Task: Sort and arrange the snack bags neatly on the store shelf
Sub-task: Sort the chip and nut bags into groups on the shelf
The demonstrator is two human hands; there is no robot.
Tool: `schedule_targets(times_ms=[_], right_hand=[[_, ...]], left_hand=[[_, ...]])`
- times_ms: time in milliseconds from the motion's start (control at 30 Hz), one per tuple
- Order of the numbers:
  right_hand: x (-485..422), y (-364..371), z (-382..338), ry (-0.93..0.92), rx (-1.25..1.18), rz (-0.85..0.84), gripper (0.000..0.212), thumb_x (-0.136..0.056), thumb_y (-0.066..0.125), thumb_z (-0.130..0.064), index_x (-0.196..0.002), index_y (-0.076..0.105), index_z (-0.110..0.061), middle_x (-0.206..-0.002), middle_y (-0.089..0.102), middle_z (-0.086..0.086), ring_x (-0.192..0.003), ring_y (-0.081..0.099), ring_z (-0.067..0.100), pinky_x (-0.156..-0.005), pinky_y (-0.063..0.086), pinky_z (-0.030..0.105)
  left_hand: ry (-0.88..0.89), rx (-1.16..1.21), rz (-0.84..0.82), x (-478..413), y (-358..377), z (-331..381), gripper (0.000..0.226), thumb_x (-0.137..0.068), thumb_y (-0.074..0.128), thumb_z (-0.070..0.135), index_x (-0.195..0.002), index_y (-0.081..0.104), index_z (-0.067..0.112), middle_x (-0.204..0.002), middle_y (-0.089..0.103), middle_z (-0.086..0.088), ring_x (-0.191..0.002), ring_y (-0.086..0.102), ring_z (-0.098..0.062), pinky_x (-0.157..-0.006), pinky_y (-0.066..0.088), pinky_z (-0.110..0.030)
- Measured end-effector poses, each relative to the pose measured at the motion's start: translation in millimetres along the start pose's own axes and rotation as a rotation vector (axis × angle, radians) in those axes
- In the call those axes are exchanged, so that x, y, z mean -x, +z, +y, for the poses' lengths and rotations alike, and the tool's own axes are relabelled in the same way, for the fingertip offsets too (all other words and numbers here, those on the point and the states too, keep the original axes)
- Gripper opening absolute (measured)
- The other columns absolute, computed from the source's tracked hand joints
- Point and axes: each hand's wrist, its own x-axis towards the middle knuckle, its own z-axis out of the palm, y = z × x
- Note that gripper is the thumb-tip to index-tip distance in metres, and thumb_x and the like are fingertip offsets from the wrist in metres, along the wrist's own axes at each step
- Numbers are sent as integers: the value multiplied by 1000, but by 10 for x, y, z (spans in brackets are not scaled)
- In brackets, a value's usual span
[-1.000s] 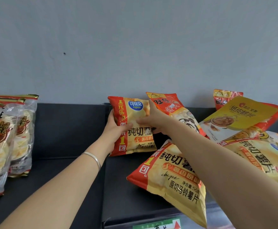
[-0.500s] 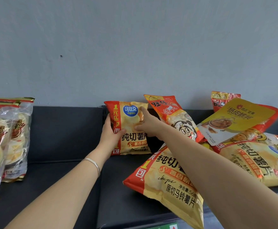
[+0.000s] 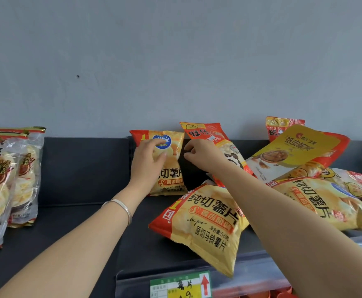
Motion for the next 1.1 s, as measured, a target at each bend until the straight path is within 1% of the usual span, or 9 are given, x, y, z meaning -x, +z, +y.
schedule_targets(times_ms=[133,333,500,567,667,733,833,933,1100], right_hand=[[163,-110,155,-17,39,38,25,-97,51,-23,-116,66,-16,-110,67,2,-92,60,15,-77,55,31],[346,-131,348,-7,53,47,25,-98,49,-25,-114,67,-18,-102,68,2,-86,63,17,-71,55,31],[536,-151,433,22,27,49,25,-98,48,-26,-111,68,-22,-98,68,0,-86,63,17,-70,57,34],[626,-169,457,32,35,57,24,-97,48,-27,-110,68,-22,-99,67,-2,-85,61,15,-60,51,28],[727,-169,456,42,29,85,24,-96,49,-29,-109,69,-22,-102,67,-3,-85,57,13,-60,50,28],[789,-142,423,75,-10,84,24,-96,50,-28,-110,69,-22,-103,67,-3,-84,56,12,-58,46,24],[892,-73,355,127,-94,100,25,-96,50,-24,-111,70,-21,-107,68,-2,-86,56,10,-61,45,22],[1014,-54,267,279,-255,206,29,-95,50,-20,-119,67,-19,-117,66,2,-96,58,15,-67,47,26],[1222,-12,173,500,-477,270,29,-95,52,-24,-121,63,-15,-118,65,5,-96,58,18,-82,52,34]], left_hand=[[-52,49,-291,63,60,278,12,-95,52,24,-100,63,21,-95,64,5,-92,60,-13,-71,43,-16],[-383,1,-676,149,132,465,44,-90,56,46,-125,55,19,-126,54,-2,-116,50,-20,-91,41,-32],[-634,73,-939,320,77,530,53,-88,49,58,-124,55,21,-119,63,-2,-108,59,-21,-98,44,-37],[-651,100,-978,381,39,543,44,-88,49,56,-116,58,24,-109,67,-3,-101,63,-21,-94,49,-37],[-697,154,-1014,442,-24,556,30,-89,51,53,-102,60,27,-94,70,0,-88,66,-17,-77,54,-30],[-685,170,-1019,489,-49,559,33,-88,54,51,-109,59,27,-100,70,-2,-93,66,-19,-83,53,-34],[-691,177,-946,526,-57,572,57,-79,64,55,-122,56,18,-113,67,-8,-105,62,-25,-96,47,-40],[-708,169,-866,502,-93,552,100,-47,77,72,-127,54,15,-118,65,-8,-107,61,-27,-99,46,-42],[-750,246,-873,517,-263,613,43,-77,68,53,-100,65,16,-96,70,-8,-91,64,-25,-86,50,-35]])
